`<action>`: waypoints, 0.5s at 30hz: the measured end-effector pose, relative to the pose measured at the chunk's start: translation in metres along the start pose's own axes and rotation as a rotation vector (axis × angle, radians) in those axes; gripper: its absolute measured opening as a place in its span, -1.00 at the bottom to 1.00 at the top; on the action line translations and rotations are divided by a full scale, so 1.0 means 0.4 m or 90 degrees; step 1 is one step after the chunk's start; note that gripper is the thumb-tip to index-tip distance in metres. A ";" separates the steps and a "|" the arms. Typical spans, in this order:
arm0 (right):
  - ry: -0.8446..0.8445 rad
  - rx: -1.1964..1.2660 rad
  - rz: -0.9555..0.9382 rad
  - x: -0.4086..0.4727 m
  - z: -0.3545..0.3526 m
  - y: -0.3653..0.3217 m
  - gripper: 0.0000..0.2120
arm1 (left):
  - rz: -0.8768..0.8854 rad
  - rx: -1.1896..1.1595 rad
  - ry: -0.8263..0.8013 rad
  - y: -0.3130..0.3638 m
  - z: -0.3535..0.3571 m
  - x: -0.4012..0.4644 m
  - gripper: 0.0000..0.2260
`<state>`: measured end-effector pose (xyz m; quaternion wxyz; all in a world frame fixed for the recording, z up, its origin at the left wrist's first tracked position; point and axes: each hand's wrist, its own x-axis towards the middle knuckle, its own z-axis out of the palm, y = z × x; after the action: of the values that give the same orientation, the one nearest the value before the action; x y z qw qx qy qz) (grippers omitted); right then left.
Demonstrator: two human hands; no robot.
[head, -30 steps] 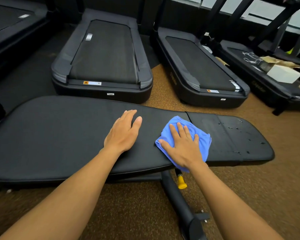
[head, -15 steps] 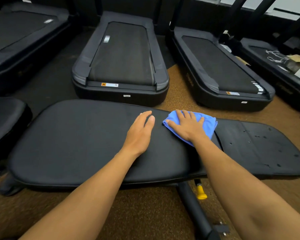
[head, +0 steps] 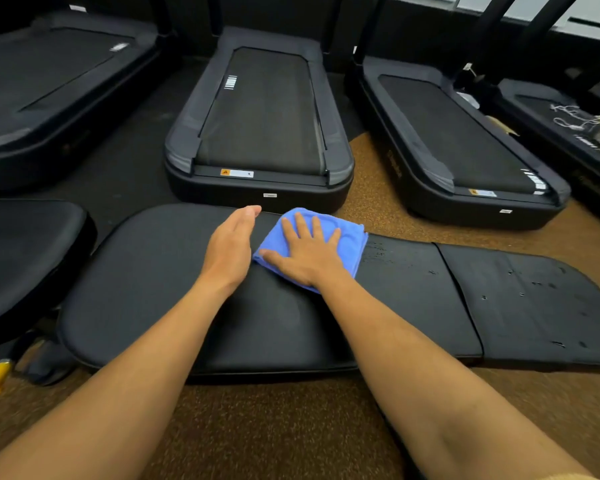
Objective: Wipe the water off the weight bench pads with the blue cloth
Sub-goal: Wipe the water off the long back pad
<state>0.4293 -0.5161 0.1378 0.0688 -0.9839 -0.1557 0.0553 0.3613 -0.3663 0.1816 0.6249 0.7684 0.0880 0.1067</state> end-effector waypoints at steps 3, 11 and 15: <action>-0.011 0.001 -0.053 -0.042 0.019 -0.088 -0.13 | -0.004 -0.011 0.017 0.001 -0.005 -0.010 -0.66; 0.034 0.048 -0.178 -0.186 0.065 -0.236 -0.30 | 0.005 -0.039 0.000 0.094 0.047 -0.066 -0.69; 0.029 0.075 -0.121 -0.204 0.047 -0.112 -0.41 | 0.001 -0.014 -0.014 0.101 0.091 -0.088 -0.68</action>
<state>0.3364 -0.4973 0.1334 0.1348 -0.9598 -0.2435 0.0350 0.3374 -0.4182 0.2120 0.6341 0.7628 0.0793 0.0994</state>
